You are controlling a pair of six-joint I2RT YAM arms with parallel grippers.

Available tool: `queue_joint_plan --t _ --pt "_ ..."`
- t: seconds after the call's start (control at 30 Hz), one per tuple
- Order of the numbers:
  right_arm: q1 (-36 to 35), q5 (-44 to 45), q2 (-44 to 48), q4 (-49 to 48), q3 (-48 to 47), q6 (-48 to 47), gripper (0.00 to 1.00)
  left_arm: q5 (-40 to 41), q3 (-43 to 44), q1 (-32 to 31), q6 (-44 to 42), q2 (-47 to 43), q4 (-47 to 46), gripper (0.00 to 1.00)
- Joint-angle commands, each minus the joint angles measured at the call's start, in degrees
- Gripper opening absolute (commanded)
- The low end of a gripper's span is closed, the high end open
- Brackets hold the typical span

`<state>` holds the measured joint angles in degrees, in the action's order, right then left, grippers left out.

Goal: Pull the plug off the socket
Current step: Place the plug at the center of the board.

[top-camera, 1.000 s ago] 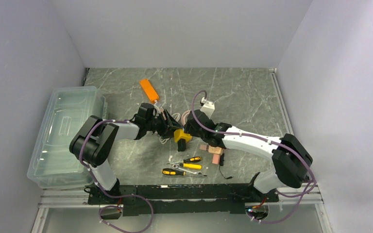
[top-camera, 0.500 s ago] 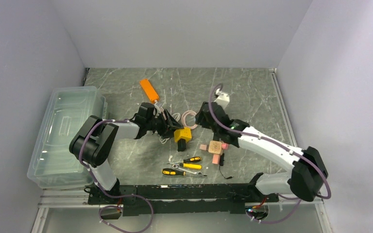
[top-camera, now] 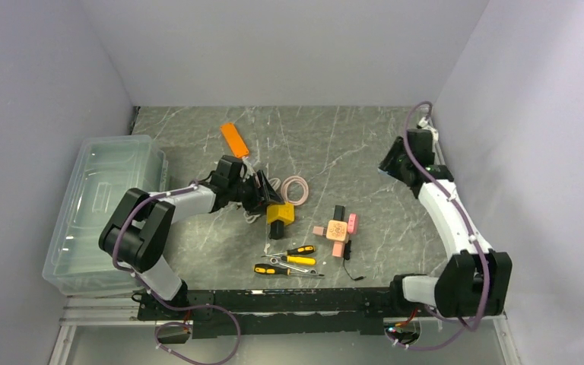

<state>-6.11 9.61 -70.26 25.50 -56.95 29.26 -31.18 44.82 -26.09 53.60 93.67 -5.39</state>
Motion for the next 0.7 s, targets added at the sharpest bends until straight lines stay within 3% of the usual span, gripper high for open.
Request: queue_joint_plan --t 0.0,0.1,0.27,0.67 --pt "11.42 -16.51 -5.27 3.15 -0.83 -4.87 0.00 -3.31 7.72 0.24 -10.36 -3.37 7.00 0.02" --pt "17.49 -23.06 -9.29 2.21 0.23 -5.90 0.00 -3.64 9.40 0.40 -16.30 -5.75 13.69 0.02" --pt "20.88 -25.26 -15.04 1.16 0.53 -6.36 0.01 -2.95 8.89 0.55 -22.98 -10.89 18.84 0.03" --pt "21.75 -18.90 -24.08 2.01 -2.59 -7.05 0.18 -5.66 10.34 1.09 -25.96 -9.13 22.67 0.01"
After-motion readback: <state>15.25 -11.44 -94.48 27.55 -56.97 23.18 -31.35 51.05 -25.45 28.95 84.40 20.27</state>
